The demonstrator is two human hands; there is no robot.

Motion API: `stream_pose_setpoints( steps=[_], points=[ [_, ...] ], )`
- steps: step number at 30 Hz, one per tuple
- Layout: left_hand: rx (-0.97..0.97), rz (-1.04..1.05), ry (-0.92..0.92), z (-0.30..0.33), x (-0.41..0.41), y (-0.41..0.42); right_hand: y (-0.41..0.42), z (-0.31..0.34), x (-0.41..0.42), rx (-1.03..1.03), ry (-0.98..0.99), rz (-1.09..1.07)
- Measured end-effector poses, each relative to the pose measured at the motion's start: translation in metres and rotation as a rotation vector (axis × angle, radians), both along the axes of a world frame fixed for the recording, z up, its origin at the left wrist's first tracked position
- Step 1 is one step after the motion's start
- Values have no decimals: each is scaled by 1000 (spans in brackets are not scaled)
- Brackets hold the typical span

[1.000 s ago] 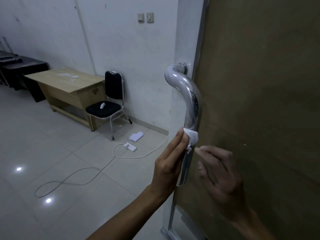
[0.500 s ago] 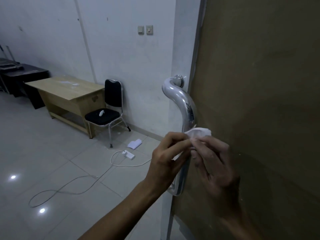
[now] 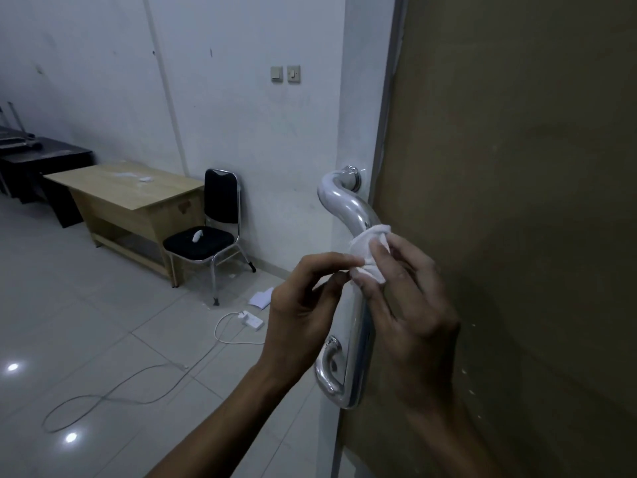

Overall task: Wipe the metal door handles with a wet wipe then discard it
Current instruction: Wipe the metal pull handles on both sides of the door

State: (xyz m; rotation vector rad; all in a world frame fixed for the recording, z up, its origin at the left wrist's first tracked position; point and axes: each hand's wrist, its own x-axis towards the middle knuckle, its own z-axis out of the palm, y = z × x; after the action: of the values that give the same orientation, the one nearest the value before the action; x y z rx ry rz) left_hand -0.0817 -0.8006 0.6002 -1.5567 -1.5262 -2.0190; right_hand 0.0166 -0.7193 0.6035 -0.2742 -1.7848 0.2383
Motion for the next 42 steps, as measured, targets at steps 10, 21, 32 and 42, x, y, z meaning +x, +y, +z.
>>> stream_pose_setpoints(
  steps=[10,21,32,42],
  points=[
    [98,-62,-302,18,-23,-8,2,5,-5,-18,-73,-19],
    [-42,-95,-381,42,-48,1,15,92,-39,72,-500,-29],
    [-70,-164,-542,52,-57,2,11,110,-49,305,-732,-76],
    [-154,-148,-539,57,-62,1,59,153,-68,-157,-924,115]
  ],
)
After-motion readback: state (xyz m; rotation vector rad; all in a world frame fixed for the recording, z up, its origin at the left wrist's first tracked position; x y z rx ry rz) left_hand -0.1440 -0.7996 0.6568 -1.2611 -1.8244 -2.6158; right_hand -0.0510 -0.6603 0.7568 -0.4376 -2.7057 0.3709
